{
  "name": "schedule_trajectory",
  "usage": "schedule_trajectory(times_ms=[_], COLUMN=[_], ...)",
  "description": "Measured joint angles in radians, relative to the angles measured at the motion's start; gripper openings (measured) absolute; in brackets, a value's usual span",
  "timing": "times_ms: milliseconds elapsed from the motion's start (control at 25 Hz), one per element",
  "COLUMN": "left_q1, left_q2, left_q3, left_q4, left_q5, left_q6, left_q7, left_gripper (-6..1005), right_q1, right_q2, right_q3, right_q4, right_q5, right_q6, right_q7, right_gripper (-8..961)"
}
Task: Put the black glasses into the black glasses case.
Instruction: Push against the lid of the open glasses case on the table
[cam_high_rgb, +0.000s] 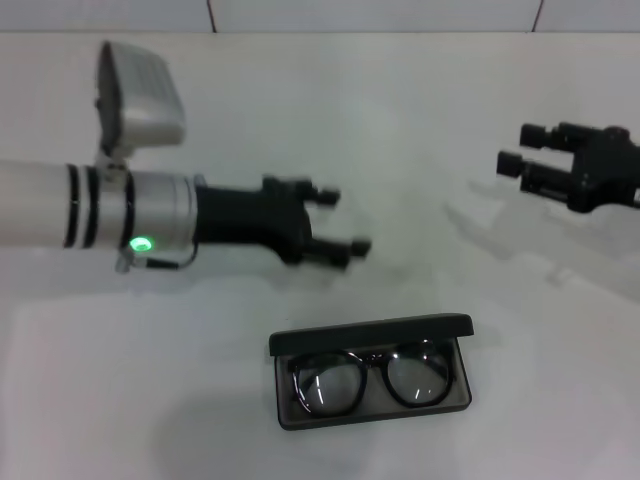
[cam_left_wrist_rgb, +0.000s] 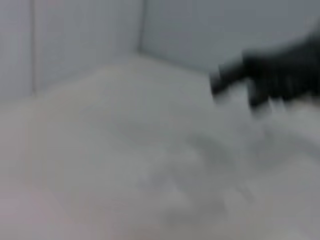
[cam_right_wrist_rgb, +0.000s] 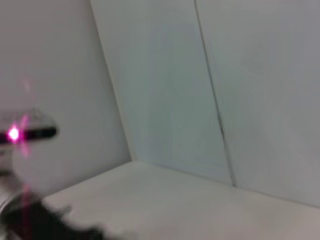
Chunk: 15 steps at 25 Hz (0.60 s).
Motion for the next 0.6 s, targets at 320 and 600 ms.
schedule_trajectory(times_ms=[320,600], left_q1=[0.066,0.079], left_q2=[0.019,0.022], left_q3=[-0.058,-0.058], left_q4=[0.014,0.014], left_q5=[-0.251,-0.298], left_q6=[0.082,0.106], left_q7=[0.08,0.093], left_gripper=[885,885], right_q1=[0.045,0.109], right_q2=[-0.002,0.005], right_q3=[-0.1,-0.315], right_q4=[-0.078,-0.233], right_q5=[-0.179,-0.351], right_q6=[-0.259,-0.217], right_q7=[0.034,0.201], right_gripper=[539,520])
